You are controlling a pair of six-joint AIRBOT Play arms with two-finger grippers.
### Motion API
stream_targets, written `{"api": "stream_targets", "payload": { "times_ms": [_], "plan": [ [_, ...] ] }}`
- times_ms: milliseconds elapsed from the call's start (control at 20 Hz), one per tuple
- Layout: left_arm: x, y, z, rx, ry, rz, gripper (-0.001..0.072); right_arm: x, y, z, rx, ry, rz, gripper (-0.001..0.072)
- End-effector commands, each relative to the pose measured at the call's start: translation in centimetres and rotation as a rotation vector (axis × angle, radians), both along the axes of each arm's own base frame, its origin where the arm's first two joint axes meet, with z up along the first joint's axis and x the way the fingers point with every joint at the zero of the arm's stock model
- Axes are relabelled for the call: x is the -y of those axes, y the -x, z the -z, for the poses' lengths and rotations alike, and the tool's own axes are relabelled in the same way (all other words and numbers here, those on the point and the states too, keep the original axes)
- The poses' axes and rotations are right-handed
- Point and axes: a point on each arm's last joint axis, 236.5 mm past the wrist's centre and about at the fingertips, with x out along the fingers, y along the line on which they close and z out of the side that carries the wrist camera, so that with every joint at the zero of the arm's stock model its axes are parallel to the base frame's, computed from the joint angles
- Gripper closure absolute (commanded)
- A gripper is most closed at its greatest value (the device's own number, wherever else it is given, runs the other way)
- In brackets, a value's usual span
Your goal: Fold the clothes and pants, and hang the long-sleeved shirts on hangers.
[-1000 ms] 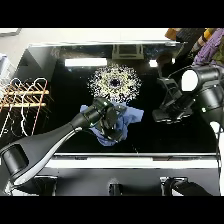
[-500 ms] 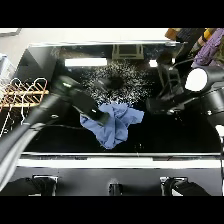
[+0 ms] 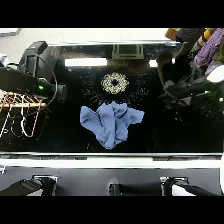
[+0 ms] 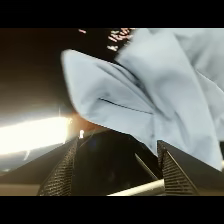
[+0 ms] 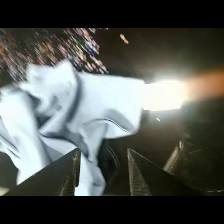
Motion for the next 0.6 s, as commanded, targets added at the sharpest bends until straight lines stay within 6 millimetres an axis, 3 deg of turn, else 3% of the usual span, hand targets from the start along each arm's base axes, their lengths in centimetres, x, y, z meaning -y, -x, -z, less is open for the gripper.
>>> {"api": "stream_targets", "payload": {
  "times_ms": [0,250,550],
  "plan": [
    [-1.5,-0.3,-0.3,0.012,-0.002,-0.038,0.0127,-1.1,-0.1,6.0,-0.080,-0.113,-0.083,0.0353],
    [-1.5,-0.5,0.0,0.003,0.002,-0.047,0.0124,-1.8,-1.3,11.4,-0.131,-0.171,-0.106,0.0349],
    [-1.4,-1.3,0.7,0.017,0.006,-0.051,0.0108,-3.2,-2.1,13.1,-0.123,-0.236,-0.127,0.0348]
  ]
}}
